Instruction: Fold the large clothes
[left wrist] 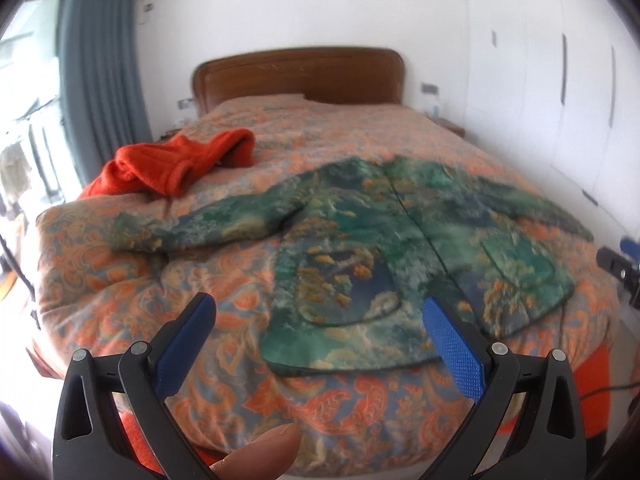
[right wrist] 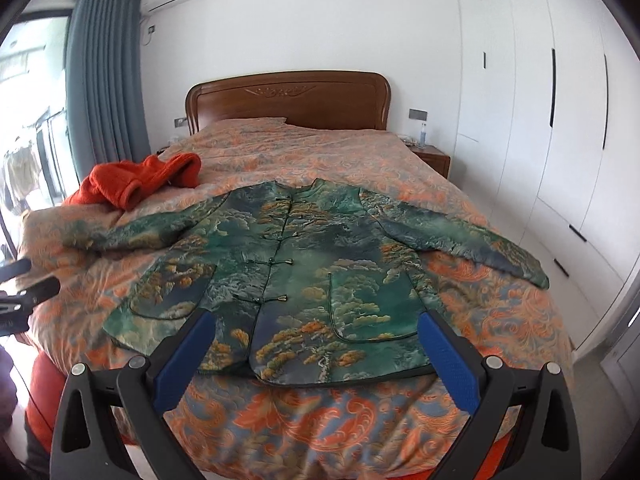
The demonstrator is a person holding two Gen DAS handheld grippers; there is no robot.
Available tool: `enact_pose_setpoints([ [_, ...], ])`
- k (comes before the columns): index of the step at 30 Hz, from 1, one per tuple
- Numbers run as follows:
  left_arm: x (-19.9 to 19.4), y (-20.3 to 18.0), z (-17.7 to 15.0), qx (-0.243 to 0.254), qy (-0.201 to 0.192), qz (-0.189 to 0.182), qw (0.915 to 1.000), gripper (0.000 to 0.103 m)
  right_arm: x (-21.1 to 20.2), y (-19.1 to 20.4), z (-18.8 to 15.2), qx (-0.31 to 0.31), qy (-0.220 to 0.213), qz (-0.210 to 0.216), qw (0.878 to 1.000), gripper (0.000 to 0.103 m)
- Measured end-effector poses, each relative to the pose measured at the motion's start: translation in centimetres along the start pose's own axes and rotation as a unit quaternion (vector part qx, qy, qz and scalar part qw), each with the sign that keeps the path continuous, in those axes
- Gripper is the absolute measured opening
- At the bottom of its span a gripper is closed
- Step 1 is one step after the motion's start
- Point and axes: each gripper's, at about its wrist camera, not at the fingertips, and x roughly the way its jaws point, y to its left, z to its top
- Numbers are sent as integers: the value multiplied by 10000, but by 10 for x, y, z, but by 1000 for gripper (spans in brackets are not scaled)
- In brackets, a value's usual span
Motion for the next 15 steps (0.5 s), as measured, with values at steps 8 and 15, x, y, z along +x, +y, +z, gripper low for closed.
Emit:
enact_pose_setpoints([
  [8, -12, 20, -2, -721, -63, 301, 9969, 103, 5, 7, 12, 131, -268, -194, 9994, 103],
  [15, -9, 10, -4, -771, -26, 281, 9966, 103, 8, 21, 6, -23, -188, -452, 9988, 103],
])
